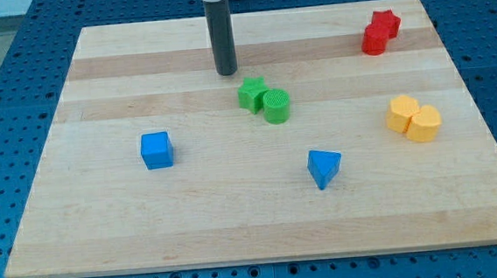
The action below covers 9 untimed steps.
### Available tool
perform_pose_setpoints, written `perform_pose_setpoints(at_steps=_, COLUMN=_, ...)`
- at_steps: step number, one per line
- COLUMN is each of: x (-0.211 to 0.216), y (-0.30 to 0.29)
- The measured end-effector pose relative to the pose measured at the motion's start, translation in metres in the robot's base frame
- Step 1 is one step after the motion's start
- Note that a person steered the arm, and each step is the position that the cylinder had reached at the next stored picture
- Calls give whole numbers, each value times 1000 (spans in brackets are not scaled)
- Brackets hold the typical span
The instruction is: Move the green star left to the blue triangle
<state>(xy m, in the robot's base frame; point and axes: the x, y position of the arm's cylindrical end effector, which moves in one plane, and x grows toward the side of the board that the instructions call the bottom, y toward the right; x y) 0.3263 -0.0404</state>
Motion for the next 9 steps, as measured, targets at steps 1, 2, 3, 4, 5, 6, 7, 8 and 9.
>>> perform_pose_setpoints(at_steps=1, x=0, y=2)
perform_pose_setpoints(at_steps=2, x=0, y=29)
perform_pose_setpoints(at_steps=3, x=0, y=30)
perform_pose_setpoints(at_steps=4, x=8, y=30)
perform_pose_setpoints(at_steps=5, x=61, y=30)
perform_pose_setpoints(at_steps=6, x=115, y=30)
perform_pose_setpoints(at_steps=7, x=148, y=30)
perform_pose_setpoints(at_steps=8, x=152, y=30)
perform_pose_setpoints(at_steps=9, x=152, y=30)
